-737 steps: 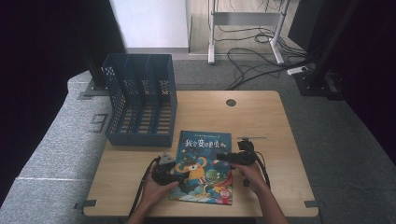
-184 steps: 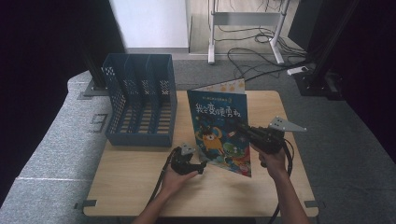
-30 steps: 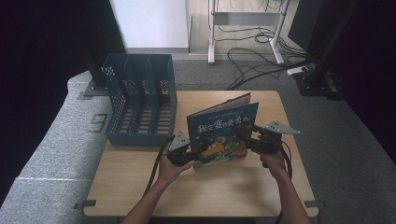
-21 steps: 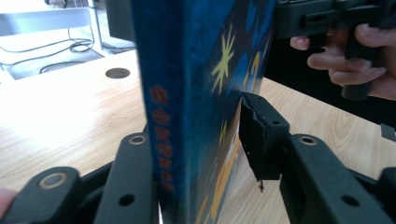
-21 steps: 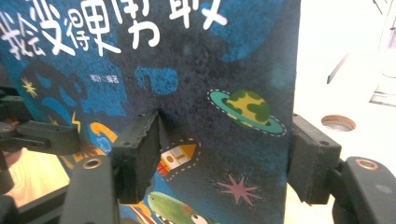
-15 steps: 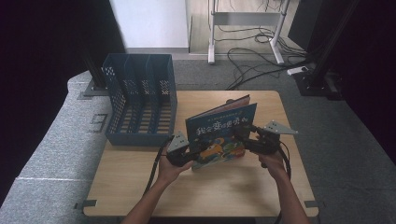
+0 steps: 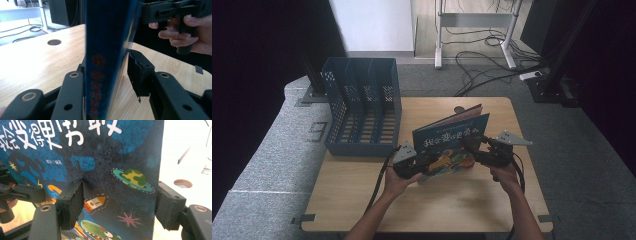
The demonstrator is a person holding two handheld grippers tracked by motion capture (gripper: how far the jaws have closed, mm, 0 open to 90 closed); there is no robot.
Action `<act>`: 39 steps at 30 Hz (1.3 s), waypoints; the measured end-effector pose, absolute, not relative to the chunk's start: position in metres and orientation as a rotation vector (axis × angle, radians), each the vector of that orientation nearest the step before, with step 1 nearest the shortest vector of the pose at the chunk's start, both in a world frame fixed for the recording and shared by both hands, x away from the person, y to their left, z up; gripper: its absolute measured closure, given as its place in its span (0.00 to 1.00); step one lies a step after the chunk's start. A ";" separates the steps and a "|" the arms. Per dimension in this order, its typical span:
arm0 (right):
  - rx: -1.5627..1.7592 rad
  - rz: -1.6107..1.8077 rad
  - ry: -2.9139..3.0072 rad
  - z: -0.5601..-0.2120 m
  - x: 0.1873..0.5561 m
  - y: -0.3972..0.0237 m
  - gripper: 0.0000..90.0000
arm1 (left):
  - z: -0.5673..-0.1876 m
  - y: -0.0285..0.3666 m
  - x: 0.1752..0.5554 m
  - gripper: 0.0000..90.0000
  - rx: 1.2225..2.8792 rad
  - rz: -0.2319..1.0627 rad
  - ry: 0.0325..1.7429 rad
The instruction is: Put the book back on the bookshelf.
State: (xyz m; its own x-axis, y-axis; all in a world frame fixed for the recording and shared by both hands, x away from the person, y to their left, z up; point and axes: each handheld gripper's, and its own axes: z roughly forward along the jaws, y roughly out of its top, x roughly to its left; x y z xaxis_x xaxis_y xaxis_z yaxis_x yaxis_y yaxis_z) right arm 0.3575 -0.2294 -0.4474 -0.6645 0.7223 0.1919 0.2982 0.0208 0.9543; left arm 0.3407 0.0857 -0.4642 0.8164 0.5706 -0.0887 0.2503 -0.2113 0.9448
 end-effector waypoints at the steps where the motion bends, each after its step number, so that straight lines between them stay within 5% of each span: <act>1: 1.043 1.683 1.956 -0.447 0.357 -0.229 0.34 | -0.465 0.085 0.341 0.66 1.801 0.326 0.628; 20: 1.065 1.647 1.946 -0.448 0.360 -0.228 0.29 | -0.465 0.080 0.334 0.86 1.838 0.312 0.540; 39: 1.090 1.637 1.918 -0.448 0.357 -0.230 0.30 | -0.470 0.095 0.338 0.90 1.771 0.332 0.662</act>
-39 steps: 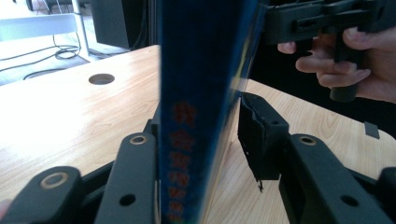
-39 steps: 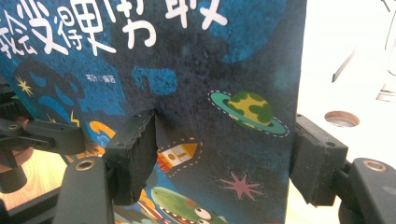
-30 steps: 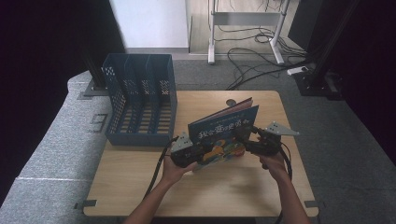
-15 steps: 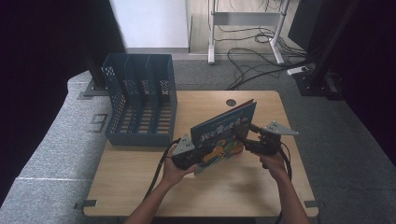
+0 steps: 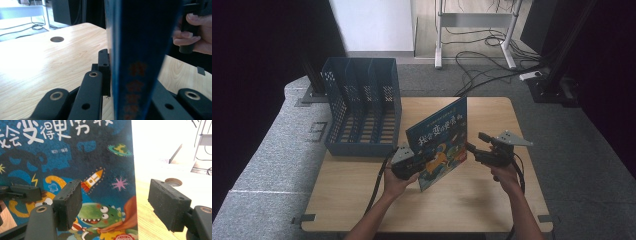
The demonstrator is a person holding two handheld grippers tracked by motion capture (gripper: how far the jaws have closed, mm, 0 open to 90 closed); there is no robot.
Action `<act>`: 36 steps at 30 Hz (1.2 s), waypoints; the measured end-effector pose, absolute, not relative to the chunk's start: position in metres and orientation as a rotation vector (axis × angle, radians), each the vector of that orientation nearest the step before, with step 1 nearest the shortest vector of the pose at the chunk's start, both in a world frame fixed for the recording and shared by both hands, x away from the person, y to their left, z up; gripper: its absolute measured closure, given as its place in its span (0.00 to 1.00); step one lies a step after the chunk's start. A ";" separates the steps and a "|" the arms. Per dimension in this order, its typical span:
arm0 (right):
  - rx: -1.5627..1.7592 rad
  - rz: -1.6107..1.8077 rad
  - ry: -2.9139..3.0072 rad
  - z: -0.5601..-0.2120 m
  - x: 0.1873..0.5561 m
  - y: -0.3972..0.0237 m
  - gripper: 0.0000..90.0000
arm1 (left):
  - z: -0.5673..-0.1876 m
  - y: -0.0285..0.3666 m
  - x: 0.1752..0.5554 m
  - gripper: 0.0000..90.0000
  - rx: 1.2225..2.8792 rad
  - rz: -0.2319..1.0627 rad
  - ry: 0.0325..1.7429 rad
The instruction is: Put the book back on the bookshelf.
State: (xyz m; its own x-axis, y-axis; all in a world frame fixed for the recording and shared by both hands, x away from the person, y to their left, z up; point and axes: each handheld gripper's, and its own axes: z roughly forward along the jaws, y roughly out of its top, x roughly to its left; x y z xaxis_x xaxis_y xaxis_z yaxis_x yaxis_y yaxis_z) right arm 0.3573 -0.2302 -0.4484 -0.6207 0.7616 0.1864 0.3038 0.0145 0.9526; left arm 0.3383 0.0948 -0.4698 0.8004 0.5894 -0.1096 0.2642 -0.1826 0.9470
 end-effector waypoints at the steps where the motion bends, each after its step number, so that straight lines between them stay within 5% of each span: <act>1: 1.091 1.638 1.919 -0.449 0.357 -0.230 0.30 | -0.470 0.096 0.338 0.91 1.771 0.341 0.659; 36: 0.989 1.749 1.880 -0.407 0.371 -0.211 0.26 | -0.471 0.103 0.323 0.89 1.767 0.397 0.602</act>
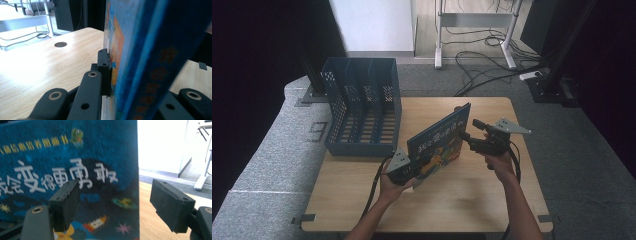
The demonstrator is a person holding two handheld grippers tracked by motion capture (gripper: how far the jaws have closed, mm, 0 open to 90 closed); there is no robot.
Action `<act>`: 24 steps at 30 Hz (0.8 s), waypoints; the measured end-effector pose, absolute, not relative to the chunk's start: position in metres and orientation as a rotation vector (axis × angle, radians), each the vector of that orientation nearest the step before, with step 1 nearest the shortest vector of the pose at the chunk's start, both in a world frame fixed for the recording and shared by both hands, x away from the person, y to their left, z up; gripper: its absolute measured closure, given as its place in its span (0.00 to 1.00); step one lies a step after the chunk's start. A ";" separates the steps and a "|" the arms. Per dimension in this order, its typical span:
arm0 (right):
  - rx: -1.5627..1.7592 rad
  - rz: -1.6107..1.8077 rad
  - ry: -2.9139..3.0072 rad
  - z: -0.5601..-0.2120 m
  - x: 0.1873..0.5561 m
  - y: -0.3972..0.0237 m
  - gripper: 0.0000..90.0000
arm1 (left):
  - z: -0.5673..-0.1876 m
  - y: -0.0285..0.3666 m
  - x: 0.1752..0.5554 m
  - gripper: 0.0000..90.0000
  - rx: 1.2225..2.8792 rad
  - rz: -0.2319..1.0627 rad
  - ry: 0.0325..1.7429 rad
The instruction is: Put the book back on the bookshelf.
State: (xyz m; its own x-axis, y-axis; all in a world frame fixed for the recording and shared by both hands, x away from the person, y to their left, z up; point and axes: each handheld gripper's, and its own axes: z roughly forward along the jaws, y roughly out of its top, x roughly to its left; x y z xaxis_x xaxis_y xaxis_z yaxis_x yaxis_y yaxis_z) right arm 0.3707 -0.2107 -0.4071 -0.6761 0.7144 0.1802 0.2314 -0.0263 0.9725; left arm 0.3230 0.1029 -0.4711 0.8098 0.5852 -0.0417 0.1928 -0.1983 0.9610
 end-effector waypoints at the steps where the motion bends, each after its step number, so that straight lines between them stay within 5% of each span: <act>1: 0.991 1.757 1.879 -0.406 0.371 -0.210 0.26 | -0.471 0.103 0.323 0.89 1.763 0.398 0.606; 24: 0.966 1.785 1.929 -0.409 0.373 -0.201 0.28 | -0.460 0.094 0.324 0.76 1.711 0.394 0.603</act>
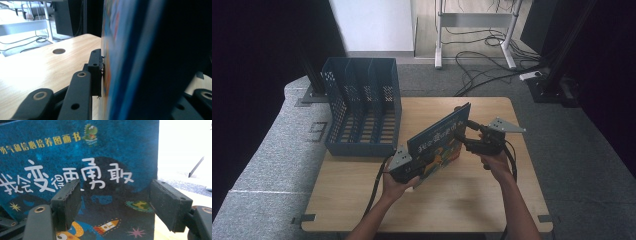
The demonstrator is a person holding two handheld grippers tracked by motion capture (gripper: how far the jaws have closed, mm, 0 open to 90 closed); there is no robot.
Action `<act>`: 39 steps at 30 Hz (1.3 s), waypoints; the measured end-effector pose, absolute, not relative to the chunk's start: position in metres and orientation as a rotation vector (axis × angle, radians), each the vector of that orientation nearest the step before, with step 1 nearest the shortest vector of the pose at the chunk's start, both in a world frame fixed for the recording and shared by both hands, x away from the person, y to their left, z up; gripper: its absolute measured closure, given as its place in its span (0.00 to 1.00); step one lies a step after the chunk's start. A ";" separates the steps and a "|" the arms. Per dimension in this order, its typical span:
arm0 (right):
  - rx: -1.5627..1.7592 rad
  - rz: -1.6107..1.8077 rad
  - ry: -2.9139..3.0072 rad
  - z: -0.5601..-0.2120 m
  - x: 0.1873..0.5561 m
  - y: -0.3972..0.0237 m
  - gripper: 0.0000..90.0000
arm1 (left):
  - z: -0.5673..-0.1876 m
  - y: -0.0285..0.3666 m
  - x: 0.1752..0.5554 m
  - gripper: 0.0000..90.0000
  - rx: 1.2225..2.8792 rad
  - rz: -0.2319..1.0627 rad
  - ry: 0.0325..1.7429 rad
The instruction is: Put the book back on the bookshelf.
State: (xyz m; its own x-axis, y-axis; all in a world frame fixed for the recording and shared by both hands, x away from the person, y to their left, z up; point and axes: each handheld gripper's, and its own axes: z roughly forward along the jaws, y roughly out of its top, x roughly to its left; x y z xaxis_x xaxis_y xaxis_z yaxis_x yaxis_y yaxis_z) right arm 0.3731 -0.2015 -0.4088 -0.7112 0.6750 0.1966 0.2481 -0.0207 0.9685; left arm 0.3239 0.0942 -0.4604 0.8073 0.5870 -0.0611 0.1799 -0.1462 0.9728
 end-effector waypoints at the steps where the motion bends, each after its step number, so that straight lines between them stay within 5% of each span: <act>1: 0.968 1.783 1.927 -0.409 0.373 -0.202 0.28 | -0.460 0.094 0.324 0.76 1.705 0.397 0.606; 9: 0.992 1.781 1.925 -0.419 0.363 -0.212 0.28 | -0.461 0.094 0.324 0.89 1.713 0.432 0.603; 23: 1.160 1.713 1.930 -0.479 0.340 -0.238 0.29 | -0.460 0.102 0.323 0.92 1.620 0.445 0.699; 39: 1.162 1.705 1.927 -0.506 0.314 -0.236 0.29 | -0.446 0.117 0.320 0.92 1.561 0.439 0.727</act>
State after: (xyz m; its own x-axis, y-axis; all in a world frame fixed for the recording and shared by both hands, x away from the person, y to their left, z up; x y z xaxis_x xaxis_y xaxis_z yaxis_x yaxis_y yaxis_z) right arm 0.3136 -0.2357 -0.5062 -0.6197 0.7366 0.2708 0.3587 -0.0411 0.9326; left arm 0.3203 0.1172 -0.4461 0.7248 0.6746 -0.1395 0.1915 -0.0029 0.9815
